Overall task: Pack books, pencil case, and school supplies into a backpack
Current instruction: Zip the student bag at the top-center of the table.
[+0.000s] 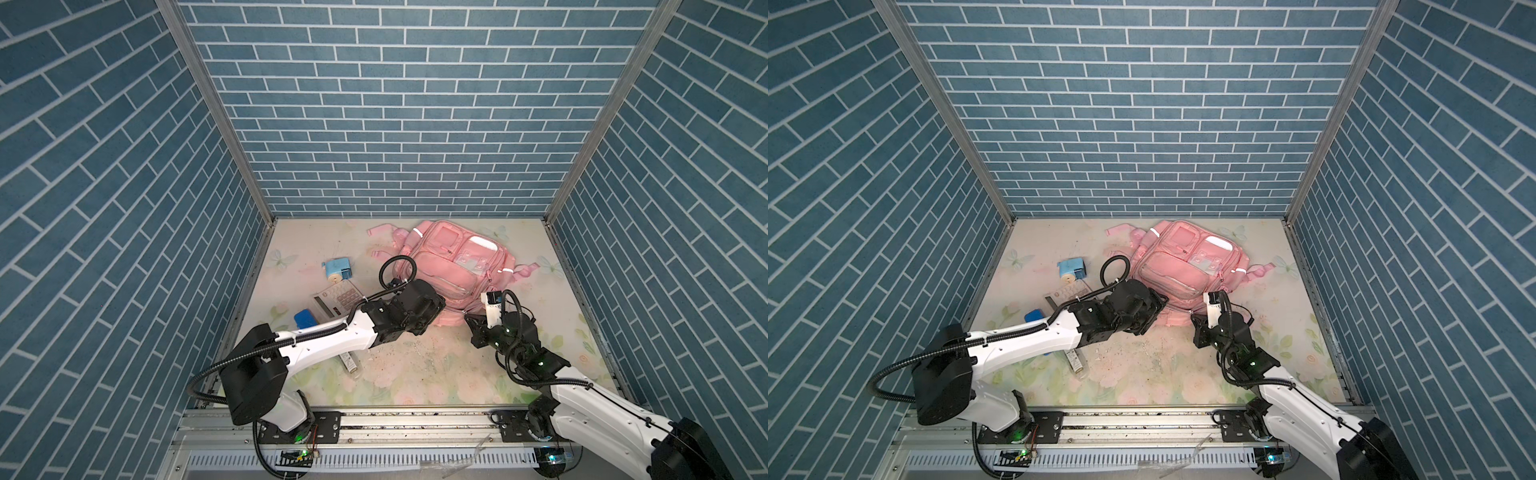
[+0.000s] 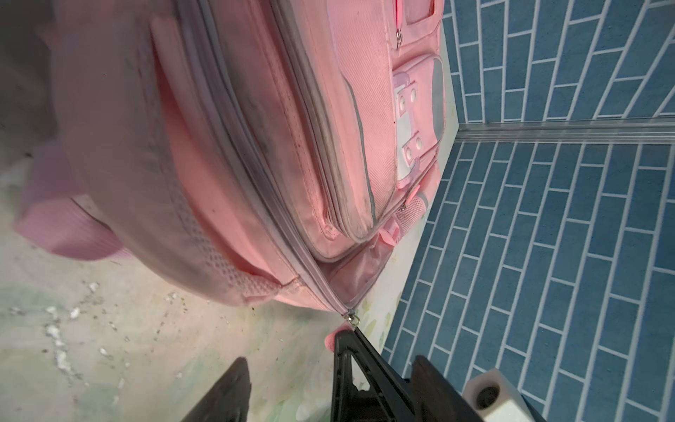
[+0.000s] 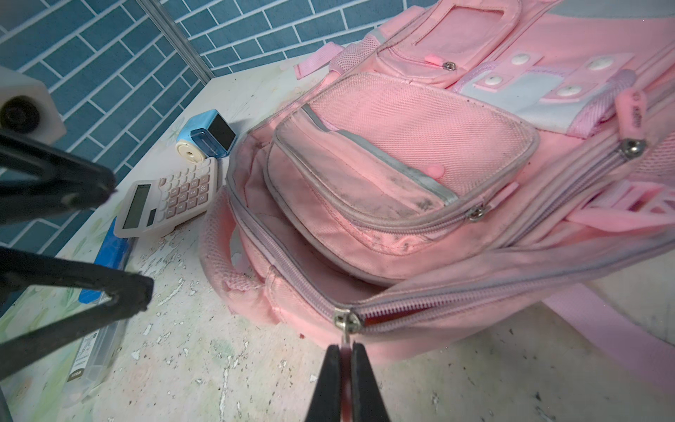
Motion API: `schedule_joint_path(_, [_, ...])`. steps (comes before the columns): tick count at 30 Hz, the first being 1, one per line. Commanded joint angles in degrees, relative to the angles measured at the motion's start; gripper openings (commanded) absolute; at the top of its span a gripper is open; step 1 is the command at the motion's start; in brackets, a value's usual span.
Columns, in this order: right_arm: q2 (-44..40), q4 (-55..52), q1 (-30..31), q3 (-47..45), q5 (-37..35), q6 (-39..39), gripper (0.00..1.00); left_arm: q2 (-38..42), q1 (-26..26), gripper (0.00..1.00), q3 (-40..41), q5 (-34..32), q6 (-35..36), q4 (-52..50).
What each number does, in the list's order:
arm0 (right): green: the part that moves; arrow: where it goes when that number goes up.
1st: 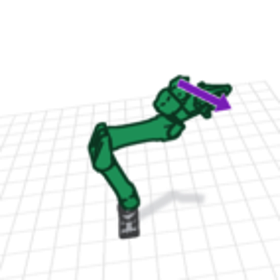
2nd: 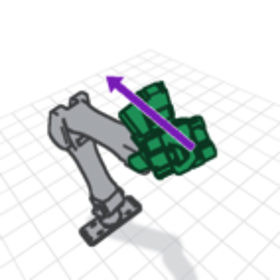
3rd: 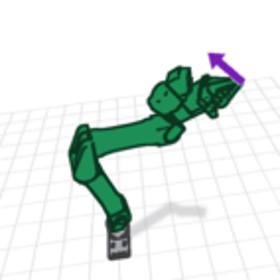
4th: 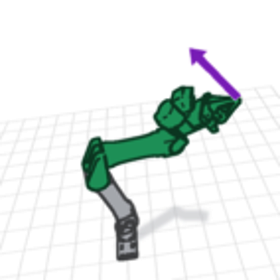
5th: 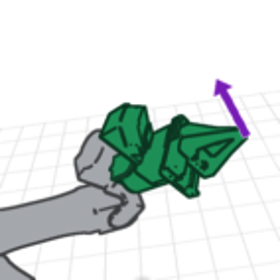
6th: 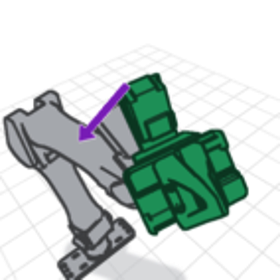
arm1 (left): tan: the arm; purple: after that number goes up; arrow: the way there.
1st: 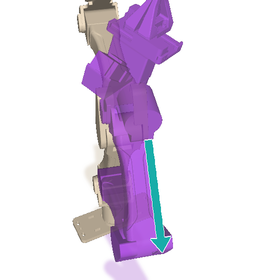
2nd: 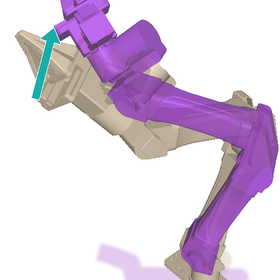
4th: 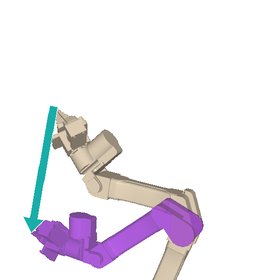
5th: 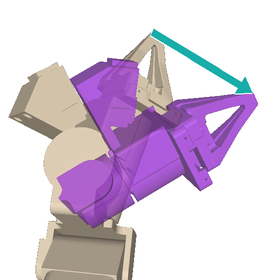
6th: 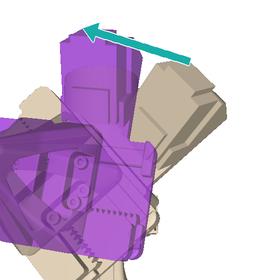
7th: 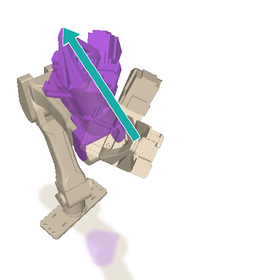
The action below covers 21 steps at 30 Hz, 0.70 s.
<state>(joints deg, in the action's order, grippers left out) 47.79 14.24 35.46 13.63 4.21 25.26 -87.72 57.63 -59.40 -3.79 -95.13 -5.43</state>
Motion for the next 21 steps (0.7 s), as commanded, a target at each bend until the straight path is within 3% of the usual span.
schedule_joint_path(1, [-1.28,3.60,0.45,-0.12,1.41,0.14,0.00,-3.01,1.40,0.71,-0.53,-1.86,-7.05,4.16])
schedule_joint_path(6, [-1.06,3.78,0.48,-0.18,1.68,-0.18,0.00,-6.18,2.63,0.71,1.52,-0.51,-13.68,11.90])
schedule_joint_path(17, [0.93,4.22,1.87,0.17,1.69,-1.48,0.00,-14.53,0.98,0.69,-4.39,-0.37,-12.69,9.28])
schedule_joint_path(21, [2.05,3.53,2.96,0.77,-0.25,-1.82,0.00,-16.34,0.34,0.56,-6.31,-1.74,-10.89,6.93])
